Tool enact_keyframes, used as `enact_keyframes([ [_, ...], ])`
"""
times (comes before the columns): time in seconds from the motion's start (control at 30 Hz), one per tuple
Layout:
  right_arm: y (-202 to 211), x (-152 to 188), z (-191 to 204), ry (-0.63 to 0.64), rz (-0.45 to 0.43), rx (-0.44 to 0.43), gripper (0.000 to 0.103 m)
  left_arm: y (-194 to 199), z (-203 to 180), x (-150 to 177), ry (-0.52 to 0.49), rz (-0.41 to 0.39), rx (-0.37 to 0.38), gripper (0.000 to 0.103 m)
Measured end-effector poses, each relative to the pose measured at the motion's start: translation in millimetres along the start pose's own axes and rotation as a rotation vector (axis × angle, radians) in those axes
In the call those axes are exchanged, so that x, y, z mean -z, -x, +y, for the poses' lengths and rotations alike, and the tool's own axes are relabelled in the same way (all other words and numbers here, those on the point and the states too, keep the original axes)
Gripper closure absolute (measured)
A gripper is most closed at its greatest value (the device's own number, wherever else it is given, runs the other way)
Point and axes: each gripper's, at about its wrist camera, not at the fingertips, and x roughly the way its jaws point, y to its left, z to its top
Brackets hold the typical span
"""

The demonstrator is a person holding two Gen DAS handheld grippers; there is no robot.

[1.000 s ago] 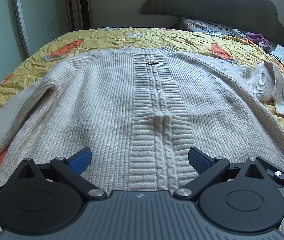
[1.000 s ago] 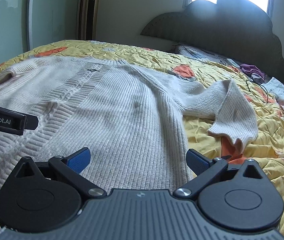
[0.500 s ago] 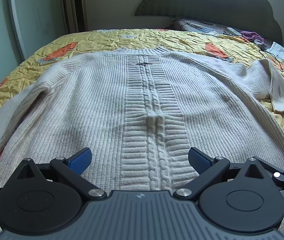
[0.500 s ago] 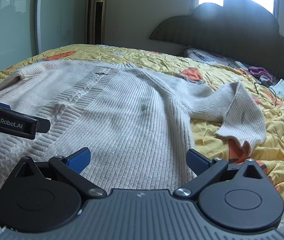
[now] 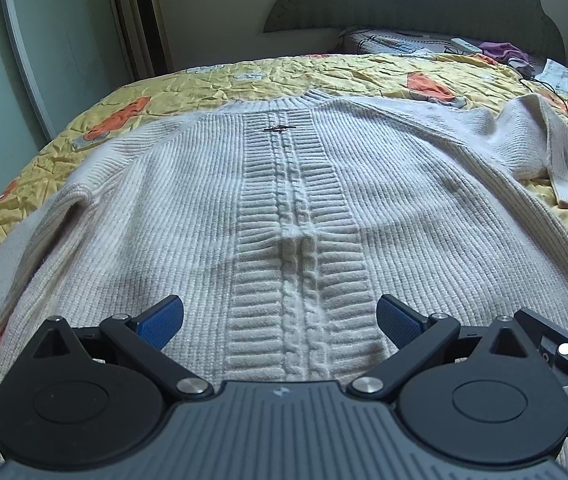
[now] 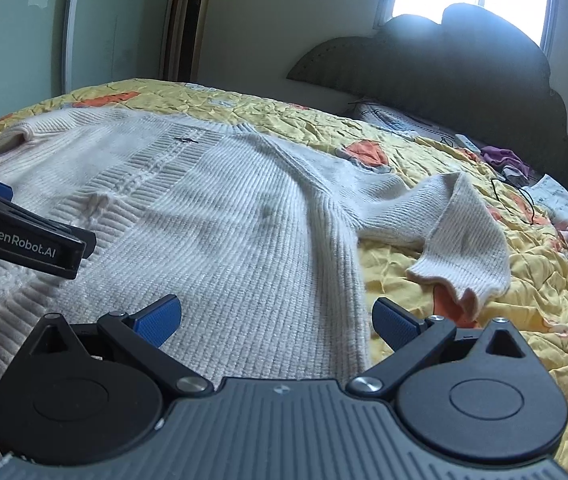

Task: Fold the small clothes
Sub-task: 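Hover both grippers over the cream sweater, moving the right gripper toward its sleeve cuff, then close the right gripper on the cuff of the cream sweater sleeve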

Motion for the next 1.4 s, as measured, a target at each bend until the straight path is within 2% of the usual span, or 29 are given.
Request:
enact_keyframes([
  [0.1,-0.5,0.6,-2.9,0.005,-0.006,0.014,0.001,-0.9,-0.2,-1.1,0.003,0.003,0.003,0.000],
  [0.23,4.5,0.3,-10.6,0.011,-0.059,0.064,0.002,-2.4,-2.6,-3.8,-0.001,-0.003,0.008,0.000],
  [0.47,-1.5,0.8,-49.1,-0.040,-0.061,0.166,0.013,-4.5,-13.9,-8.2,-0.018,-0.048,-0.010,0.000],
  [0.73,-34.0,1.3,-95.1,0.039,-0.011,0.367,0.028,-15.0,-9.9,-8.0,0.027,0.003,0.044,0.000],
  [0.83,-52.3,2.6,-107.1,0.085,0.035,0.354,0.030,-14.7,-13.3,-7.7,0.010,-0.001,0.047,0.000],
  [0.97,-73.9,4.2,-104.4,0.186,0.078,0.339,0.031,-14.6,-19.5,-7.8,-0.025,-0.003,0.040,0.000],
  [1.07,-82.1,2.2,-105.4,0.200,0.063,0.341,0.034,-15.3,-23.4,-8.0,-0.045,0.002,0.036,0.000],
  [1.13,-86.2,-2.4,-113.2,0.160,0.061,0.328,0.050,-14.5,-24.0,-7.7,-0.051,0.000,0.033,0.000],
  [1.17,-88.4,-4.5,-118.1,0.138,0.060,0.327,0.063,-14.2,-23.8,-7.7,-0.052,-0.001,0.031,0.000],
  [1.2,-90.5,-5.5,-122.3,0.121,0.060,0.323,0.070,-14.1,-23.4,-7.9,-0.052,-0.002,0.029,0.000],
  [1.27,-92.9,-7.2,-130.5,0.078,0.060,0.304,0.081,-14.0,-22.0,-8.1,-0.049,-0.002,0.024,0.000],
  [1.4,-90.8,-11.6,-148.5,-0.054,0.053,0.264,0.085,-15.4,-20.1,-8.9,-0.044,0.004,0.016,0.000],
])
